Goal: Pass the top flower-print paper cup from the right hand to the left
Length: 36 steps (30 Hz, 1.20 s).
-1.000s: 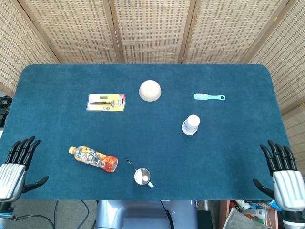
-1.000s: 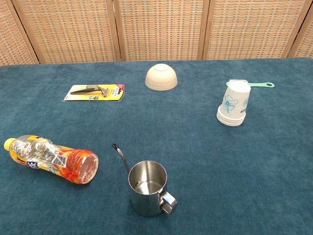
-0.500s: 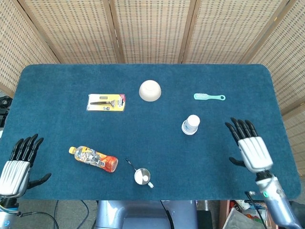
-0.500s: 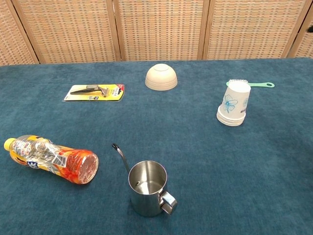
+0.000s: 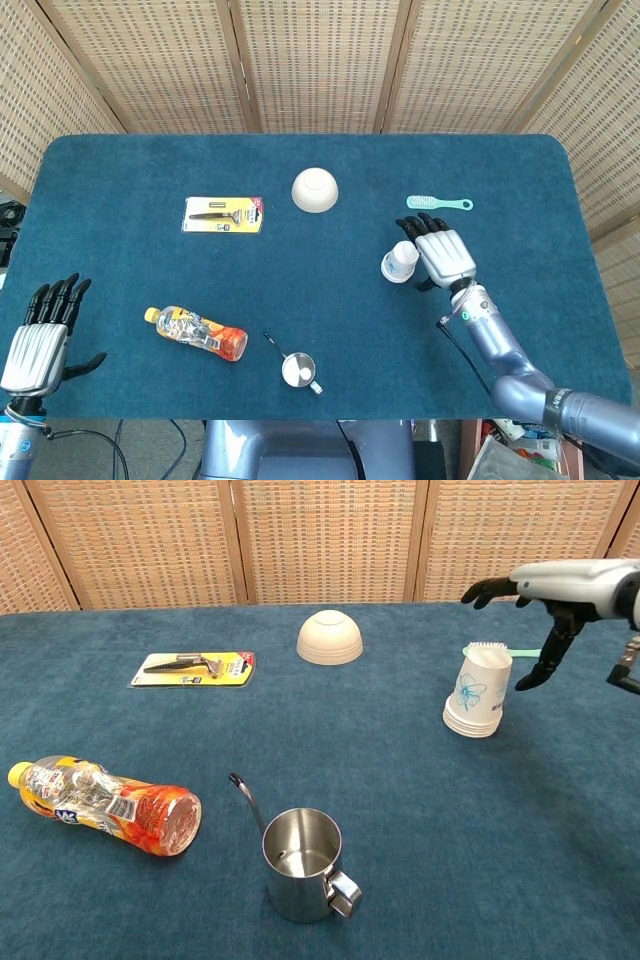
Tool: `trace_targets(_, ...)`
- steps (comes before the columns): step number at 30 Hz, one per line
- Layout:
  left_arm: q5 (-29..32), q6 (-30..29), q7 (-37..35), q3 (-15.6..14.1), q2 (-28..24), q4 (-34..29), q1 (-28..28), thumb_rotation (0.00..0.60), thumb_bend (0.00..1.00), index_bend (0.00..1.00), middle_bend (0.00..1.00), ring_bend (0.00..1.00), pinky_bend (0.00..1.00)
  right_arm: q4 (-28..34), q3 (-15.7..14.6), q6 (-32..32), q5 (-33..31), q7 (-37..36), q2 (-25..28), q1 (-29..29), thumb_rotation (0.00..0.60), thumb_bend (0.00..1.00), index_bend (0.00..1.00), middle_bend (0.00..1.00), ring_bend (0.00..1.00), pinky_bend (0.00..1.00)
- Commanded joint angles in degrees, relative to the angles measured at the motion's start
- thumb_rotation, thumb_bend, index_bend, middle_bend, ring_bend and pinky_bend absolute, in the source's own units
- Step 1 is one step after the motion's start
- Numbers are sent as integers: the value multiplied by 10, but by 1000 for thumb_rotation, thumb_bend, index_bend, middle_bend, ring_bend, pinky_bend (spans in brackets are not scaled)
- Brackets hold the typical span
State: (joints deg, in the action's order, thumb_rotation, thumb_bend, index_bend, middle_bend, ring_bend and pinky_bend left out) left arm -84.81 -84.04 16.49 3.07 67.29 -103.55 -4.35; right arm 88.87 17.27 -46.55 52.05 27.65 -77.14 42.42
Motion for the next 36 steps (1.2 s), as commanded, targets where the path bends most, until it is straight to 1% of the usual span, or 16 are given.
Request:
trace_targets(1,3,1,-2,1,-4,-4,-1,600,89,0,0,0,0,-42,-13,15,-41,28,-37,30,600,190,140,218,112,216)
trace_targets(3,5,0,-2,1,-5,-6,-1,600,89,0,0,0,0,-57,-16,21,-59,28,-47,40,600,214,178,257,147,253)
trace_targets(7,10,3,-1,0,-6,-8,-2,600,89,0,0,0,0,-81,-23,24,-73,23,-59,53,600,254,267,355,232,341)
trace_targets(10,10,3,0,-1,-6,-9,-3,600,88,0,0,0,0,-94,-25,25,-74,15,-63,58,600,277,335,410,279,397)
trace_targets(12,11,2,0,-1,-7,-10,-3,600,88,0,0,0,0,-102,-26,26,-75,10,-64,61,600,285,385,445,303,418)
trace_targets(14,12,2,-2,0,-7,-10,-3,600,89,0,0,0,0,-109,-27,26,-75,4,-65,63,600,300,460,508,353,475)
trace_targets(17,15,3,-3,0,-8,-11,-5,600,89,0,0,0,0,-118,-29,22,-69,-9,-68,64,600,318,534,576,410,533)
trace_targets(22,17,4,-4,-1,-8,-10,-6,600,89,0,0,0,0,-114,-29,22,-54,-46,-66,59,600,355,575,611,444,583)
trace_targets(26,21,7,-5,0,-7,-8,-9,600,89,0,0,0,0,-106,-25,7,-26,-78,-62,50,600,391,578,615,448,593)
trace_targets(28,25,11,-6,3,-7,-7,-13,600,89,0,0,0,0,-89,-18,1,-11,-107,-53,42,600,406,578,615,448,593)
trace_targets(30,26,16,-4,8,-6,-3,-19,600,89,0,0,0,0,-66,-5,-4,-1,-144,-41,32,600,415,578,616,448,593)
trace_targets(33,25,34,0,32,-6,14,-48,600,89,0,0,0,0,-19,19,0,13,-214,-12,16,600,419,578,616,447,593)
trace_targets(36,10,55,-31,68,7,53,-93,600,89,0,0,0,0,21,47,21,10,-290,20,3,600,420,578,616,448,593)
